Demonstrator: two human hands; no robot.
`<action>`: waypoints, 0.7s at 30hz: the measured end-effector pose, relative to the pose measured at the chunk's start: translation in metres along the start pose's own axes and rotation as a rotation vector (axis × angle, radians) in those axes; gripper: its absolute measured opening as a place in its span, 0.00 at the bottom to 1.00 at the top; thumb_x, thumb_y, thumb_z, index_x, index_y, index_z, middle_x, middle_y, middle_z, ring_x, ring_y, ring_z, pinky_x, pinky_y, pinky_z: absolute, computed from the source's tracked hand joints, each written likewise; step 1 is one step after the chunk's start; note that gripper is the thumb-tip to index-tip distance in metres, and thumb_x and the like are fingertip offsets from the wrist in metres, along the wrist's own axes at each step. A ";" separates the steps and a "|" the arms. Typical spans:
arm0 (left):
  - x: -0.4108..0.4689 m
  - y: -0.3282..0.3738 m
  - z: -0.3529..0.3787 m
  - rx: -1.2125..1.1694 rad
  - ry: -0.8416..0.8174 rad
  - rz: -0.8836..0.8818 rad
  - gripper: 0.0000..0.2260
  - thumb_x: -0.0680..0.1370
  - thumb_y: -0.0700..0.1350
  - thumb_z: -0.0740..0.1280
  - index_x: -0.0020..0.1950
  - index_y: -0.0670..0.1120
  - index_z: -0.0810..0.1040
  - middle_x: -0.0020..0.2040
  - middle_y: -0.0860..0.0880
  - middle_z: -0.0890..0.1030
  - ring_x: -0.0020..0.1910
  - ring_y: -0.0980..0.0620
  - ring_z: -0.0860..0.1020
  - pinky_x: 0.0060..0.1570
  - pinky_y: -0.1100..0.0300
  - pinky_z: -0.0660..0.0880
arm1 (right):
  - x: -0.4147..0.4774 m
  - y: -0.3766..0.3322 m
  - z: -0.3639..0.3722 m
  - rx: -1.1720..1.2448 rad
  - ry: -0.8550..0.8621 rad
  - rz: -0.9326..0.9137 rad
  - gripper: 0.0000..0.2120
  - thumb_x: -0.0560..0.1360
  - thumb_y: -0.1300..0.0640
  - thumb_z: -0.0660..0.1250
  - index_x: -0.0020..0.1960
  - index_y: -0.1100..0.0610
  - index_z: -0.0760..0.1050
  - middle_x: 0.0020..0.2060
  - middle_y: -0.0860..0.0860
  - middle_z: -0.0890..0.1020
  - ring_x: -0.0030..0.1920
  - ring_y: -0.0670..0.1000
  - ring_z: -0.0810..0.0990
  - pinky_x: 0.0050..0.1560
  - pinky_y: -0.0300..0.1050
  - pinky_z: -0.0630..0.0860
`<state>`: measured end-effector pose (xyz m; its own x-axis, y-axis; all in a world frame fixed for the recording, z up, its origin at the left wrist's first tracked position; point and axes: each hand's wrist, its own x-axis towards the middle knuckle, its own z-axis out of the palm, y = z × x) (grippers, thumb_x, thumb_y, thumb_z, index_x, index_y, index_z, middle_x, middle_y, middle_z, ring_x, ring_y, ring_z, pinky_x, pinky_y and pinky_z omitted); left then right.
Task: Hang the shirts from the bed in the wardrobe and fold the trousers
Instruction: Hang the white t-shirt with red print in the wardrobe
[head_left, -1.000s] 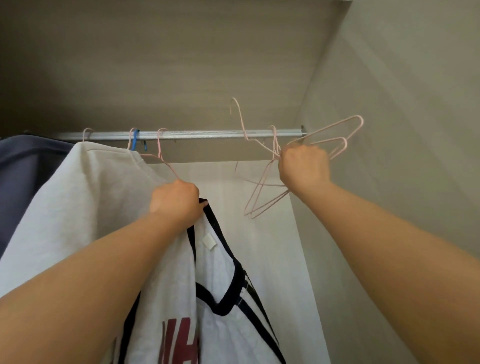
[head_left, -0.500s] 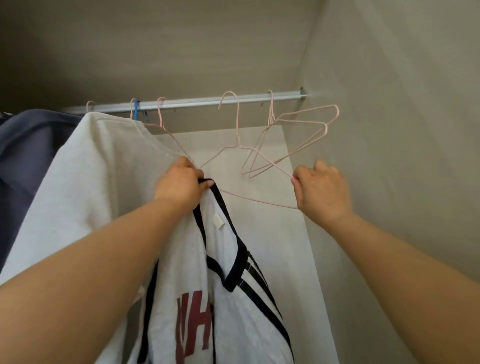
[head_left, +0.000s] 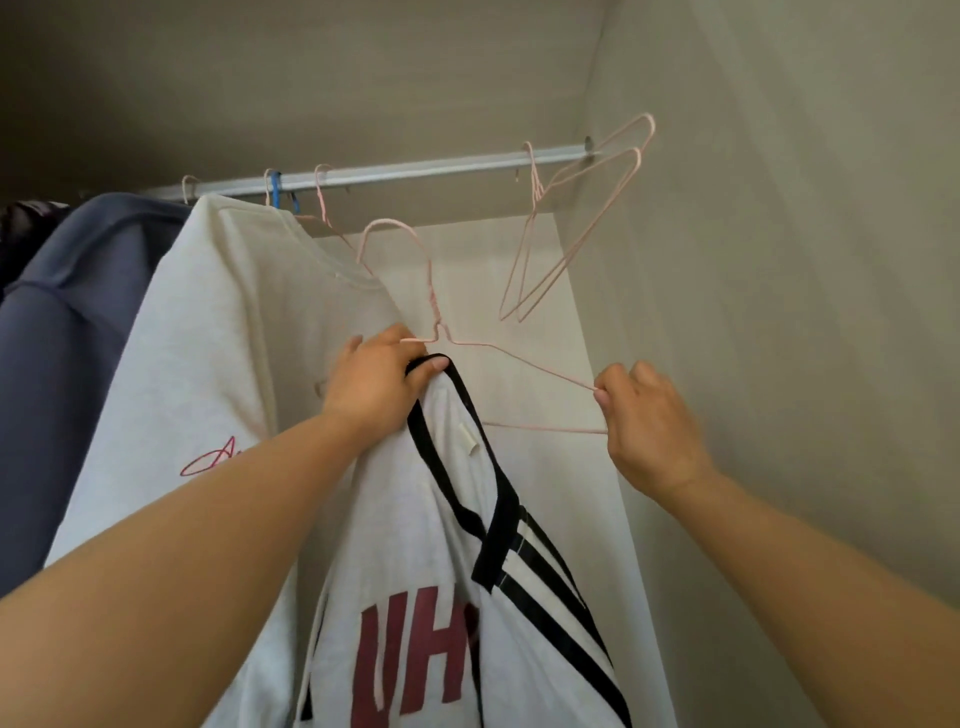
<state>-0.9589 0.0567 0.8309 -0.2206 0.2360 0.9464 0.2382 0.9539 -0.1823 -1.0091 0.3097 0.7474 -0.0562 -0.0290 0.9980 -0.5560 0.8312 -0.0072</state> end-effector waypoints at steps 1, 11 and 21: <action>-0.008 0.002 0.002 -0.012 -0.007 0.006 0.15 0.80 0.55 0.59 0.50 0.47 0.82 0.48 0.51 0.75 0.49 0.45 0.76 0.49 0.54 0.68 | -0.008 0.001 0.001 -0.024 -0.056 0.036 0.10 0.81 0.56 0.53 0.47 0.60 0.69 0.37 0.53 0.66 0.37 0.55 0.63 0.36 0.46 0.54; -0.074 0.030 0.011 0.028 -0.526 0.001 0.19 0.79 0.60 0.57 0.46 0.48 0.79 0.38 0.55 0.72 0.47 0.48 0.75 0.43 0.55 0.71 | -0.035 -0.046 -0.005 0.226 -0.627 0.424 0.19 0.79 0.39 0.52 0.53 0.52 0.73 0.47 0.47 0.80 0.50 0.51 0.76 0.53 0.48 0.71; -0.178 0.053 0.001 -0.133 -0.633 -0.015 0.17 0.78 0.59 0.61 0.47 0.48 0.81 0.36 0.56 0.69 0.42 0.50 0.73 0.40 0.58 0.67 | -0.090 -0.117 -0.003 0.498 -0.642 0.535 0.14 0.78 0.47 0.59 0.37 0.49 0.76 0.36 0.48 0.80 0.43 0.51 0.78 0.47 0.46 0.74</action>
<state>-0.9078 0.0655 0.6527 -0.7302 0.3248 0.6011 0.3370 0.9365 -0.0967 -0.9360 0.2167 0.6590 -0.7630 -0.1357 0.6320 -0.6044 0.4965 -0.6230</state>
